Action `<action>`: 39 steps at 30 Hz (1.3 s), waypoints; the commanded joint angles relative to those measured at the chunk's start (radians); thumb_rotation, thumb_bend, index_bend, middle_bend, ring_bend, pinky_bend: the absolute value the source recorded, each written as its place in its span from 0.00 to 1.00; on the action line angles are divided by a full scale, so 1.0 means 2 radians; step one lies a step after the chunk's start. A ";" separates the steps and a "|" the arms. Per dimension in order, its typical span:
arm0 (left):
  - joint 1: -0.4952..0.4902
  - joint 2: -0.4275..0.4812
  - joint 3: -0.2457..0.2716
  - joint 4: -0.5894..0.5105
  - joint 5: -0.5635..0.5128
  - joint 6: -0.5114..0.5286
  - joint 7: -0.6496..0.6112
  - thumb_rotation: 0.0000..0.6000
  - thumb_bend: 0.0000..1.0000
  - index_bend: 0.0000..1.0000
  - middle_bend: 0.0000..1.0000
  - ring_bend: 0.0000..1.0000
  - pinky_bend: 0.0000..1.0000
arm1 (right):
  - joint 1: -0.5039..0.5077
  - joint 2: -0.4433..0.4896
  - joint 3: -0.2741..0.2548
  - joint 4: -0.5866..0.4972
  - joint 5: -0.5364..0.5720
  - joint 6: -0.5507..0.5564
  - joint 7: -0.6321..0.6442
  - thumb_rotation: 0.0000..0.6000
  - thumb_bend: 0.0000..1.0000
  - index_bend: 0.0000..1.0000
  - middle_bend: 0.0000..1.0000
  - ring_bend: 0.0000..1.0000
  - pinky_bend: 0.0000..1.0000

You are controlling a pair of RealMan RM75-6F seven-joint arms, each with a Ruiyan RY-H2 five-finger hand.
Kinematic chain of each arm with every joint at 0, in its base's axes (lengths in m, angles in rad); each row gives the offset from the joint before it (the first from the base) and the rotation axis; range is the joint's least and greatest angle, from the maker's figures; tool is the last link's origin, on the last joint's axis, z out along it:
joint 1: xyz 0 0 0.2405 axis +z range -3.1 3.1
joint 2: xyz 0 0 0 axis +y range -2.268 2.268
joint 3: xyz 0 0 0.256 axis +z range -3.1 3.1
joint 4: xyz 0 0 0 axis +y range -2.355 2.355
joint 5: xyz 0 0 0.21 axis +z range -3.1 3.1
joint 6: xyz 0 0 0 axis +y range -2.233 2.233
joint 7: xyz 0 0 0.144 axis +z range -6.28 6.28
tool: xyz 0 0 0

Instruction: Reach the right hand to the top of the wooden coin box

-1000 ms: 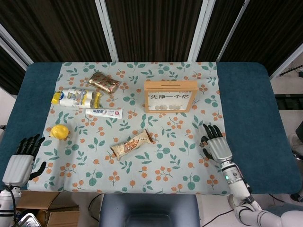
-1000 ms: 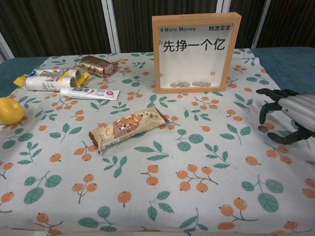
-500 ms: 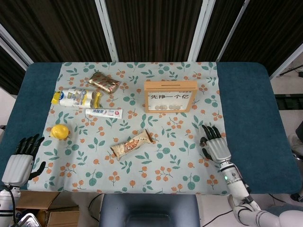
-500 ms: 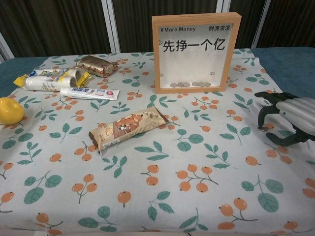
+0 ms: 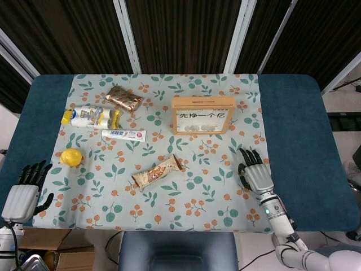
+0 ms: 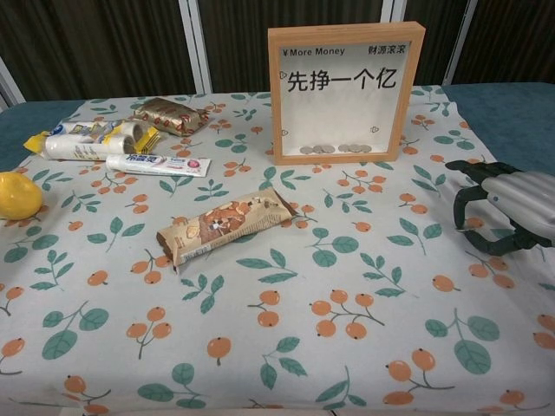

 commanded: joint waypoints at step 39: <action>-0.008 -0.005 0.001 0.015 -0.001 -0.013 -0.015 1.00 0.38 0.00 0.00 0.00 0.00 | 0.010 -0.022 0.003 0.042 -0.008 0.018 0.024 1.00 0.53 0.63 0.11 0.00 0.00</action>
